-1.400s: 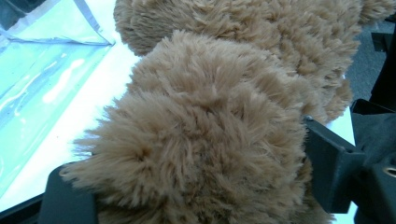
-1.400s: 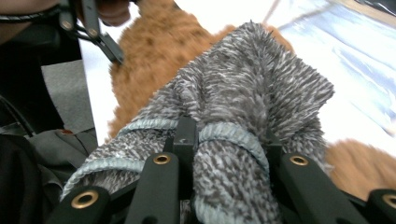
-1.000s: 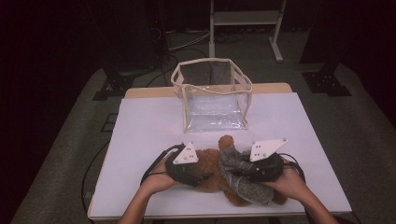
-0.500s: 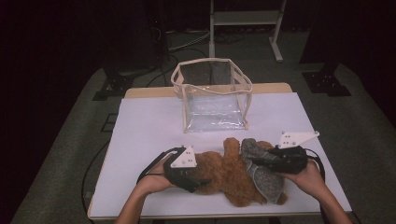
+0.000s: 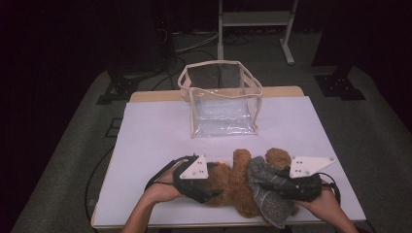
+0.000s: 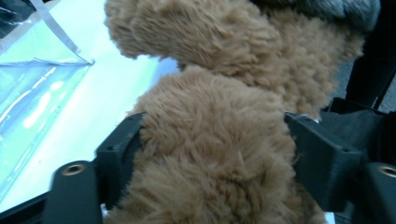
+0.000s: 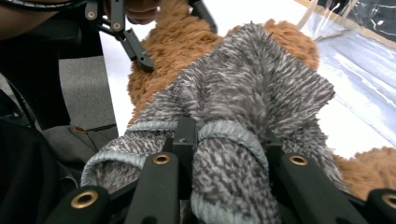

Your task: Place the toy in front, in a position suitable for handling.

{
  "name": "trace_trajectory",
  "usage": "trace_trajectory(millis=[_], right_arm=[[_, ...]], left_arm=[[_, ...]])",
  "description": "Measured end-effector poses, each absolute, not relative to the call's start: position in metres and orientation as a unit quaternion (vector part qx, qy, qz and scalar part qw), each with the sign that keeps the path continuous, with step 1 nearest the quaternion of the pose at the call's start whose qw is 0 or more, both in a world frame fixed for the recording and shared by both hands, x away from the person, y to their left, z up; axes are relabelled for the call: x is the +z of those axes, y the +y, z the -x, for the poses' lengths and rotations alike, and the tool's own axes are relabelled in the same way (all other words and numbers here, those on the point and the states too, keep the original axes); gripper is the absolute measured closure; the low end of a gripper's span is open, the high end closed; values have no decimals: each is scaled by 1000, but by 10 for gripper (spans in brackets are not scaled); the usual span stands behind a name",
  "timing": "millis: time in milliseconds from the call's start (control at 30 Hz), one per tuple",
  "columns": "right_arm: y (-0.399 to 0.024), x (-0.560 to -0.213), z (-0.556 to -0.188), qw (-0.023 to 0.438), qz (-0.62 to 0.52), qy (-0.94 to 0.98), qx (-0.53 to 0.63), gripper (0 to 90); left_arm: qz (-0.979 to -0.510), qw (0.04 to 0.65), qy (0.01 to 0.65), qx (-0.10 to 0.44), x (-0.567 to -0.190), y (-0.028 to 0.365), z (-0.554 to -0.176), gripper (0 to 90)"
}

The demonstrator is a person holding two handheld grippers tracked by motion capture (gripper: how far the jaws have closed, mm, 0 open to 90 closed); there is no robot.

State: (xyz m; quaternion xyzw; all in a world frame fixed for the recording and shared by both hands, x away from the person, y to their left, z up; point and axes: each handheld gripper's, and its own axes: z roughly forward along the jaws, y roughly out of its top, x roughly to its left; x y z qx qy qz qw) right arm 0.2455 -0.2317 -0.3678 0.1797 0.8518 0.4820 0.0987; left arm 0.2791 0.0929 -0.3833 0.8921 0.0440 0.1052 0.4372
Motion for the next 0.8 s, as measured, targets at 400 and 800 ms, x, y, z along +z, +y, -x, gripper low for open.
trace_trajectory(millis=[400,800], right_arm=[[-254,-355,-296,97,-225,855,457,688],[-276,-371,-339,75,-287,848,439,688]], left_arm=[[-894,431,43,114,-387,94,-275,311],[-896,430,34,110,-386,95,-274,295]])
